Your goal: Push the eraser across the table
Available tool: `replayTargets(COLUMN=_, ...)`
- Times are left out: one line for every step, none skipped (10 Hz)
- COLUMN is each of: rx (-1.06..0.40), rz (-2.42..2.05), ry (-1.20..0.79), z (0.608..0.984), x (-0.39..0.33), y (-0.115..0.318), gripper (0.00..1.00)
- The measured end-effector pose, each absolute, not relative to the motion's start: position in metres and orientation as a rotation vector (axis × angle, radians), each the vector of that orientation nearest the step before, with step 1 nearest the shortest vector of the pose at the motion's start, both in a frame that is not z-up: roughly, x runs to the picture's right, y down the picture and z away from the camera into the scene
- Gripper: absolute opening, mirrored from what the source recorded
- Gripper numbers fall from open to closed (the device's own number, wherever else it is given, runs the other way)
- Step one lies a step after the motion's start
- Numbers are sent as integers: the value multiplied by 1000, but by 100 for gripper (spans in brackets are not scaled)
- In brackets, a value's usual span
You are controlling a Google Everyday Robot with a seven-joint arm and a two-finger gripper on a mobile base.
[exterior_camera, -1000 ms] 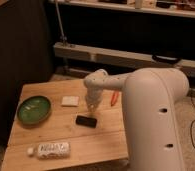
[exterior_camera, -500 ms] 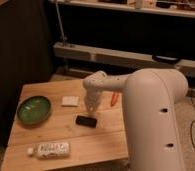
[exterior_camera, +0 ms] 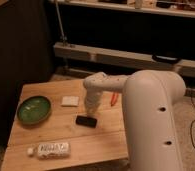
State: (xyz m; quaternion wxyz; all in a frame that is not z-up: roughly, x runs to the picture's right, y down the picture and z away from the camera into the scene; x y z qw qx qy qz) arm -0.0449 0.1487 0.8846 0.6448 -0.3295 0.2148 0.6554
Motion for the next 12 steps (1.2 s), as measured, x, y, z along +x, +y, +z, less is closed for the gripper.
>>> replayTargets(rx=-744, rz=1475, ry=484, z=882, x=-46, y=151, gripper=0)
replayTargets(rx=-738, rz=1460, ry=479, z=879, x=-46, y=154, gripper=0)
replayTargets(rx=-736, rz=1450, ry=475, z=877, x=-47, y=156, gripper=0)
replayTargets(rx=-734, rz=1436, ry=474, z=875, x=-49, y=159, gripper=0)
replayTargets(rx=-730, rz=1421, ry=471, z=872, x=-50, y=161, gripper=0)
replayTargets(rx=-724, rz=1401, ry=468, z=868, x=-50, y=165, gripper=0)
replayTargets(rx=-721, rz=1390, ry=465, z=866, x=-51, y=166, gripper=0)
replayTargets(rx=-717, rz=1374, ry=461, z=863, x=-52, y=168, gripper=0)
replayTargets(rx=-714, rz=1355, ry=460, z=860, x=-52, y=171, gripper=0)
replayTargets(rx=-714, rz=1339, ry=455, z=858, x=-54, y=172, gripper=0)
replayTargets(rx=-715, rz=1313, ry=457, z=857, x=-54, y=174, gripper=0)
replayTargets(rx=-721, rz=1286, ry=457, z=855, x=-56, y=177, gripper=0)
